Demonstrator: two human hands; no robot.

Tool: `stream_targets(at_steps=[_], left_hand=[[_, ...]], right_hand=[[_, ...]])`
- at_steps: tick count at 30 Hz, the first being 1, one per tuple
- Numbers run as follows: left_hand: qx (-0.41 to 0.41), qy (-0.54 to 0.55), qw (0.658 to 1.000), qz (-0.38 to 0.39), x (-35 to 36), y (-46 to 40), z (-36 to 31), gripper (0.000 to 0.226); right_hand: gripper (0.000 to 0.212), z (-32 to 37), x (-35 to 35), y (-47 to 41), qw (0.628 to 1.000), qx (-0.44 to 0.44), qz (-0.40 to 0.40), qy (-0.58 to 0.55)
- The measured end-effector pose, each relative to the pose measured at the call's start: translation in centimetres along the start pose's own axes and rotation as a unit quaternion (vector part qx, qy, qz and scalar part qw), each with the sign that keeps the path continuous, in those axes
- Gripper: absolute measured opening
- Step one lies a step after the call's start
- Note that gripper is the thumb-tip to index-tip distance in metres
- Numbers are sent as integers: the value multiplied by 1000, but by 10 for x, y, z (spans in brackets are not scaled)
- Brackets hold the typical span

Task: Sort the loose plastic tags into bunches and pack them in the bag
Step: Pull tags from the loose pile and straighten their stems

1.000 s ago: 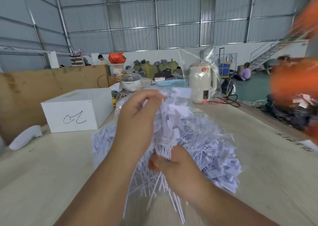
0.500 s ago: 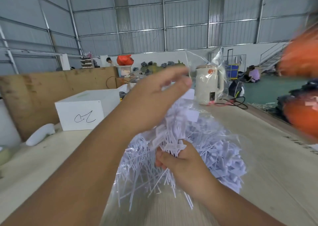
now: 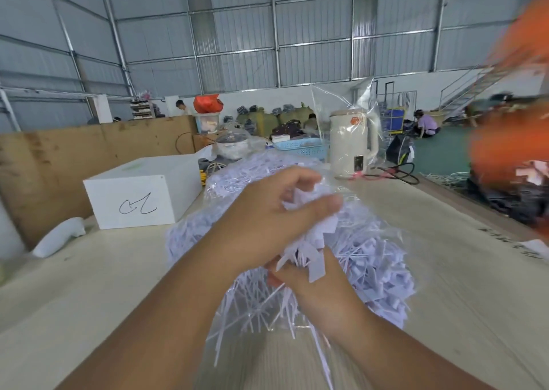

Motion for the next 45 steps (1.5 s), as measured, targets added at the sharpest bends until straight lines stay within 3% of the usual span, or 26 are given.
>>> stream_targets(at_steps=[3,6,8,11,14,16,18,20,22,26,28,32,35,37,39,42,45], left_hand=[[-5,-18,1000,-15,9,3,9,33],[-22,52,992,-113,-7,2,19,40],[-43,114,976,-181,-21,7,29,41],[-57,237,938,-246,-25,22,51,31],[-92,316,921,-210,-3,22,71,36],[-187,278,941,-57,33,26,86,43],[-155,233,950,140,73,43,79,49],[-97,193,952,219,96,58,67,63],[-88,150,969,174,98,55,65,58],[-125,137,980,72,89,49,65,11],[-137,113,984,30,83,52,66,23],[-106,69,992,-8,77,50,53,27],[-29,6,999,44,74,48,43,17],[-24,-12,994,103,75,51,45,8],[-35,-94,988,120,71,53,56,21],[-10,-310,949,62,49,46,63,27],[-32,-318,946,58,39,42,81,57]], right_hand=[[11,-11,12,4,998,31,46,1],[13,-10,12,7,997,58,48,16],[36,-6,5,6,997,65,9,45],[39,3,-5,1,996,42,-57,57],[44,-1,-17,-5,994,42,-96,26],[35,-1,-25,-7,993,43,-111,13],[28,2,-35,-9,990,36,-134,-3],[38,3,-44,-10,989,35,-141,-21],[44,4,-47,-12,989,37,-126,-63],[26,7,-50,-13,990,20,-125,-67],[11,9,-45,-15,994,20,-103,15],[20,-10,-21,-7,991,128,3,34],[29,-7,-24,-7,990,132,-4,41],[31,1,-27,-10,990,115,-6,83],[31,8,-26,-12,986,107,14,124],[33,16,-40,-12,978,110,-8,177],[37,16,-51,-10,963,140,21,229]])
Point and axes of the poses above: each hand's wrist, its own y-axis away from the middle knuckle, its own x-axis out of the palm, z = x × y, the point moved 10 cm from there along -y, towards the middle knuckle, and after that the axes turned 6 degrees about -y, right-handed, at the moved point
